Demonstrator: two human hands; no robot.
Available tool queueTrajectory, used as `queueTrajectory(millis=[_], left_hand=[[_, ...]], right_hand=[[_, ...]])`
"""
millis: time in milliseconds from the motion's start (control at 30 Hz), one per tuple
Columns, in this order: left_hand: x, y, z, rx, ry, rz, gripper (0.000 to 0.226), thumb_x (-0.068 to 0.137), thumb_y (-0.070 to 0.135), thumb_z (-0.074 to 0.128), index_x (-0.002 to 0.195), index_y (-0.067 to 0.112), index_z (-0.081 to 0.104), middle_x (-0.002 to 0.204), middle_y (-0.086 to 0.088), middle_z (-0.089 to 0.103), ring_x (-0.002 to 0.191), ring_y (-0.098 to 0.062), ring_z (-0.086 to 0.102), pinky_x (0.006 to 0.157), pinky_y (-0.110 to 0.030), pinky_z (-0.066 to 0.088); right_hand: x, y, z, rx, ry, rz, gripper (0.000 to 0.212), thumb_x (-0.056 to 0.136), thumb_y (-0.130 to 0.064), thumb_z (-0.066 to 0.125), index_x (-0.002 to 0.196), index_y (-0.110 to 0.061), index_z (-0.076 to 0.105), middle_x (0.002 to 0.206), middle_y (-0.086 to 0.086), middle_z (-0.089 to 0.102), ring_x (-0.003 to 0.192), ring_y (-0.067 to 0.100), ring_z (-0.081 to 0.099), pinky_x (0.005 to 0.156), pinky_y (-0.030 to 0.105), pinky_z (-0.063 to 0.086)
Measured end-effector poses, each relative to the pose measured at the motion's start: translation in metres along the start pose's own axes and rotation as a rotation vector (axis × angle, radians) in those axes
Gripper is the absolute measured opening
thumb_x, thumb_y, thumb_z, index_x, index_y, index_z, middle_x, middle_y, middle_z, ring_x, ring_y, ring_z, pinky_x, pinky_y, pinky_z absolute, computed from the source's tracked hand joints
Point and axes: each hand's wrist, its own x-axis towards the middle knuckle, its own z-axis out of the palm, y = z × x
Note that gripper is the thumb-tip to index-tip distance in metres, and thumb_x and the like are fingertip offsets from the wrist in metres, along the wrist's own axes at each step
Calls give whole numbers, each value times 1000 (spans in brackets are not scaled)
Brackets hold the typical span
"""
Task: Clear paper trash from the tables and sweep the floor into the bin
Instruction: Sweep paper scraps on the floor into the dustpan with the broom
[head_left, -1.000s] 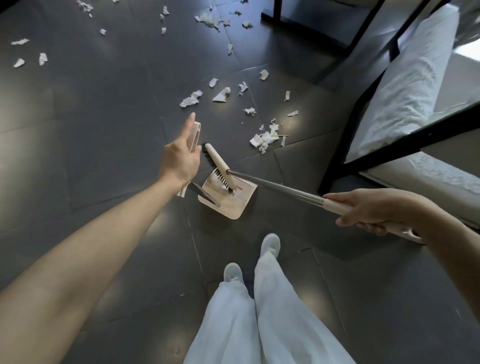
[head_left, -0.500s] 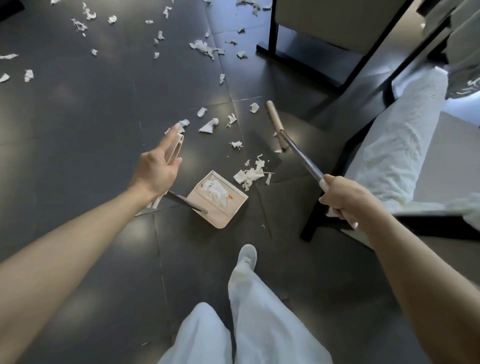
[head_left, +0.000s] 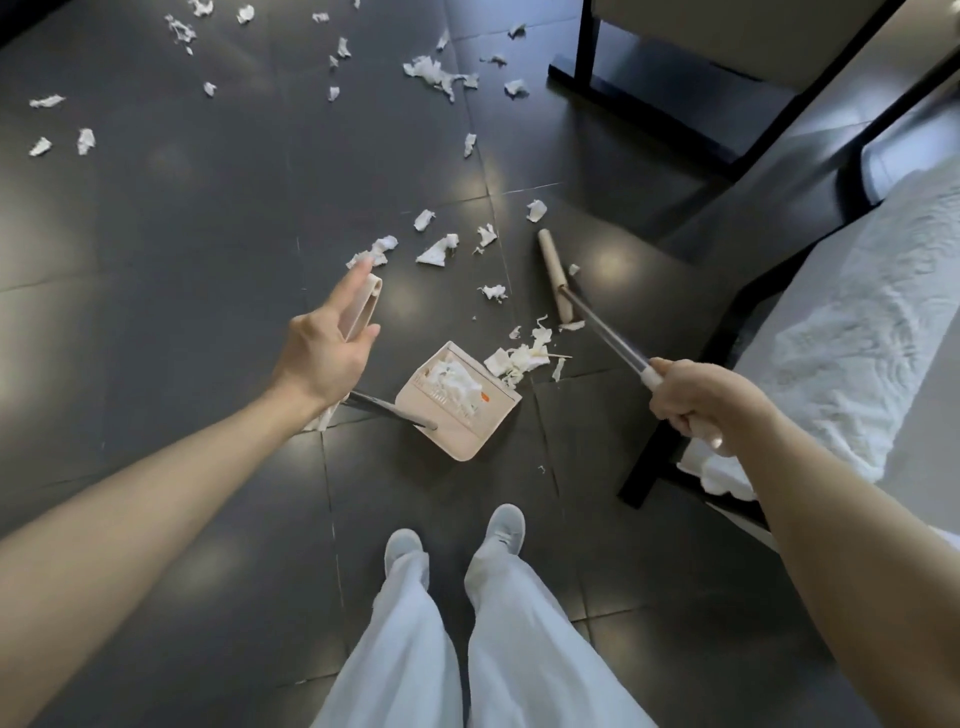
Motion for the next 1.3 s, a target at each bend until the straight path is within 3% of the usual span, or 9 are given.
queueTrajectory(millis=[133,267,433,567,733,900,1033,1167,1300], left_hand=[[14,9,3,22,-30,45,69,88,5,62,144,36,37,131,9,57,119,5,36,82,13,21],[23,13,8,2,-77,46,67,89,8,60,145,37,36,133,10,56,114,11,43,84,11,21],[21,4,2,15,-88,72,66,90,11,59,145,38,34,132,8,58,116,-8,53,88,2,26],[14,-11,-9,-23,-116,135,69,89,6,58,146,35,33,133,11,54,121,10,32,81,13,20],[-5,-32,-27,-41,-216,188,70,90,6,58,147,36,31,134,16,51,119,7,48,89,8,24],[-24,-46,-43,-86,-264,242,70,88,1,57,146,33,34,122,26,46,102,35,36,89,9,23],[-36,-58,-52,-95,-316,237,71,89,3,56,144,41,33,130,22,50,112,26,40,95,4,26],[-46,-64,-50,-69,-395,237,74,90,6,57,142,50,29,130,25,49,119,12,46,98,-1,26],[-41,-56,-42,-17,-339,277,71,88,8,59,145,42,32,124,23,51,102,28,39,86,11,20]], right_hand=[[-21,4,26,72,-84,5,85,82,2,46,153,-35,15,80,11,57,63,24,56,55,31,48],[-59,6,57,219,-185,9,82,88,-2,53,149,-45,21,74,10,58,50,15,49,45,24,43],[-116,-1,90,253,-244,-22,80,88,-4,53,147,-49,24,64,6,53,41,11,45,38,20,38],[-159,-1,111,286,-139,11,79,86,-5,50,144,-52,27,57,4,48,30,10,39,36,18,33],[-200,-9,139,214,-49,63,82,84,-7,49,145,-54,20,64,7,58,37,16,49,38,20,39],[-220,-3,164,263,21,137,81,84,-10,54,145,-53,23,58,6,57,32,15,47,36,18,38],[-215,-5,181,169,68,182,80,83,-11,51,147,-47,22,67,4,58,34,13,53,32,14,32],[-194,-32,198,159,95,137,62,91,-13,38,148,-33,27,93,5,52,70,20,60,41,22,42],[-187,-62,227,261,-4,132,58,91,-11,37,146,-29,32,94,2,55,62,16,59,39,18,43]])
